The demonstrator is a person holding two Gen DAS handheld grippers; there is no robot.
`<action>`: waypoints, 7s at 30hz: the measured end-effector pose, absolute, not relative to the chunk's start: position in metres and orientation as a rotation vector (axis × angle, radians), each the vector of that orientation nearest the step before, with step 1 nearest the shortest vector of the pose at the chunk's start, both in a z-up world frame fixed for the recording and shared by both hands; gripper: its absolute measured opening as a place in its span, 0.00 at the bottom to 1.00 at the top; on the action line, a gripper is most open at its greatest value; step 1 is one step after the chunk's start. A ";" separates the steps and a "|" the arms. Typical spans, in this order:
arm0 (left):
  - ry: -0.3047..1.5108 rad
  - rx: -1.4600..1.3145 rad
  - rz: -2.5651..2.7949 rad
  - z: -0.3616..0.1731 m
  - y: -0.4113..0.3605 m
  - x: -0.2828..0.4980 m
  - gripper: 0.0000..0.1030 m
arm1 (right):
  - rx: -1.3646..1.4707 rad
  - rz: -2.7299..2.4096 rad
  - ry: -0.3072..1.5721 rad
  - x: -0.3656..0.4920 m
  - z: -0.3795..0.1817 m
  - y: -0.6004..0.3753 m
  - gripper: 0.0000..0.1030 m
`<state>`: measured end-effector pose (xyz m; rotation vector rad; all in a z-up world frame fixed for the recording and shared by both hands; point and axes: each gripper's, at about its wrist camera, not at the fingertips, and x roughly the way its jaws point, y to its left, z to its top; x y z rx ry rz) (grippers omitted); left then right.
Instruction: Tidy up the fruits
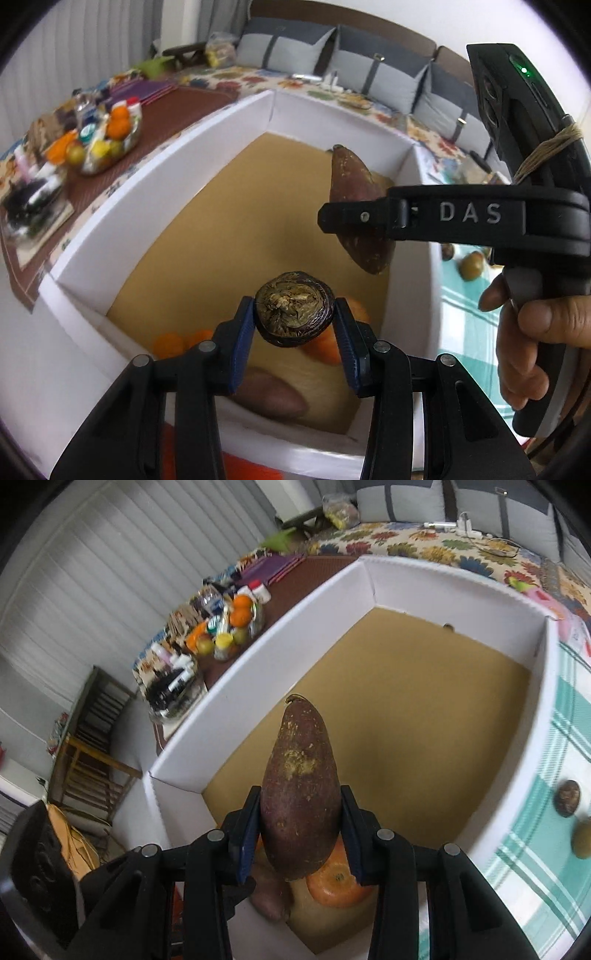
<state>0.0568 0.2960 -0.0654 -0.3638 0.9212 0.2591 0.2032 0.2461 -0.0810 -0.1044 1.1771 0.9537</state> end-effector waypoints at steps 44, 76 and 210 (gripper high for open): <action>0.922 -0.017 -0.107 -0.160 0.023 0.146 0.95 | -0.038 0.126 0.890 0.160 -0.173 -0.179 0.99; 0.958 -0.028 -0.136 -0.170 0.022 0.155 0.98 | -0.078 0.086 0.933 0.165 -0.191 -0.177 1.00; 0.906 -0.085 -0.127 -0.153 0.081 0.123 0.88 | 0.144 0.346 0.984 0.138 -0.172 -0.193 0.64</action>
